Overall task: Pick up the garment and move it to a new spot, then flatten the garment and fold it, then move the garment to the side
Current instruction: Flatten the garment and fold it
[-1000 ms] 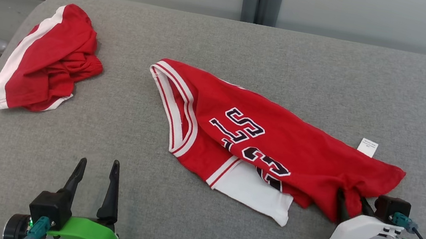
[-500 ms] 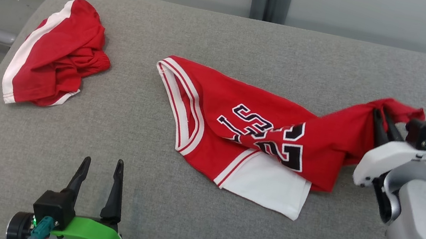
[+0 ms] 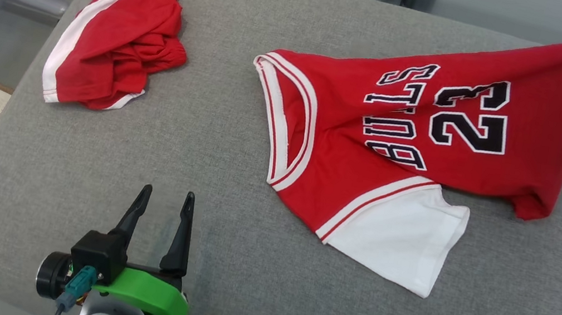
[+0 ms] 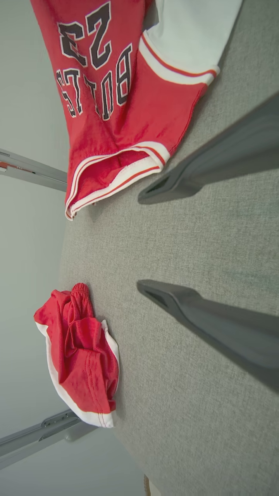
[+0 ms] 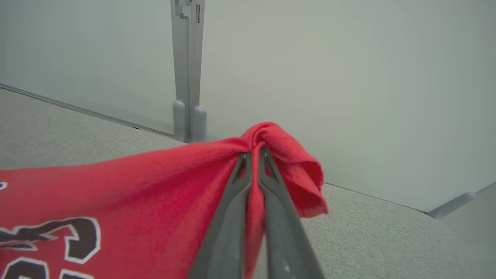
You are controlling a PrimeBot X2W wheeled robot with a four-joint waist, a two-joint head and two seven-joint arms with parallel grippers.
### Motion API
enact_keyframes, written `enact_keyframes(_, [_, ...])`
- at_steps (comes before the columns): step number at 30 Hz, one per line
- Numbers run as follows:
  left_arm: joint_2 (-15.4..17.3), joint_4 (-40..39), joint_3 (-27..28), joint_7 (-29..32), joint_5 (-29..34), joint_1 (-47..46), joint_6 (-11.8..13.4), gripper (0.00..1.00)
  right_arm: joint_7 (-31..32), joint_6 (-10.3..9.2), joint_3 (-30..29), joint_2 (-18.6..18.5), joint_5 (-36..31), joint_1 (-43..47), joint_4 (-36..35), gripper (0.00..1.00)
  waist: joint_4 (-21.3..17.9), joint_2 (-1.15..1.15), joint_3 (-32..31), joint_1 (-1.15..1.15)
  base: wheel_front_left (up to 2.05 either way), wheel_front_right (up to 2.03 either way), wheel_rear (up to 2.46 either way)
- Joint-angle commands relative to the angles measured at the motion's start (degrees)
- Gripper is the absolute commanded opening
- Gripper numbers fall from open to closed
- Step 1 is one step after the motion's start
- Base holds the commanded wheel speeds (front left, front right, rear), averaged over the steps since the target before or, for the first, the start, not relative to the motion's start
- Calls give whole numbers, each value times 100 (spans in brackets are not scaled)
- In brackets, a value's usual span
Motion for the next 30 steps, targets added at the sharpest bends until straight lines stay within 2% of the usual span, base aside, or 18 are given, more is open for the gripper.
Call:
enact_keyframes(1, [4, -16, -25, -5, -33, -121, 25, 100, 4, -2, -38, -97, -123, -159, 149, 0, 284, 0, 286, 0, 0, 0, 0])
enact_keyframes(3, [4, -16, -55, -5, -38, -155, 30, 100, -82, -3, -134, -219, -296, -366, 338, 0, 346, 0, 362, 0, 0, 0, 0])
enact_keyframes(4, [4, -8, -64, -4, -35, -174, 31, 100, -143, -5, -275, -249, -375, -463, 448, 24, 368, 0, 398, 0, 0, 0, 0])
enact_keyframes(5, [4, -3, -72, -5, -29, -194, 32, 100, -202, -4, -351, -215, -439, -497, 534, 88, 378, 0, 412, 0, 0, 0, 0])
enact_keyframes(6, [4, 0, -79, -5, -27, -211, 40, 100, -277, -4, -445, -186, -517, -528, 646, 100, 385, 0, 425, 0, 0, 0, 0])
enact_keyframes(12, [4, 40, -49, -5, -1, -210, 58, 100, -692, -4, -565, 104, -822, -642, 1065, 100, 189, 0, 332, 0, 0, 0, 0])
enact_keyframes(18, [7, 39, 73, -5, 72, -159, 39, 100, -1122, -4, -63, 489, -790, -610, 1246, 100, -257, 0, 75, 0, 0, 0, 0])
enact_keyframes(24, [8, 59, 200, -5, 145, 15, 16, 100, -1305, -4, 437, 756, -248, 0, 1052, 100, -697, 0, -248, 0, 0, 0, 0])
enact_keyframes(30, [8, 31, 292, -5, 161, 135, 41, 100, -1309, -4, 531, 689, 568, 1102, 326, 100, -942, 0, -436, 0, 0, 0, 0])
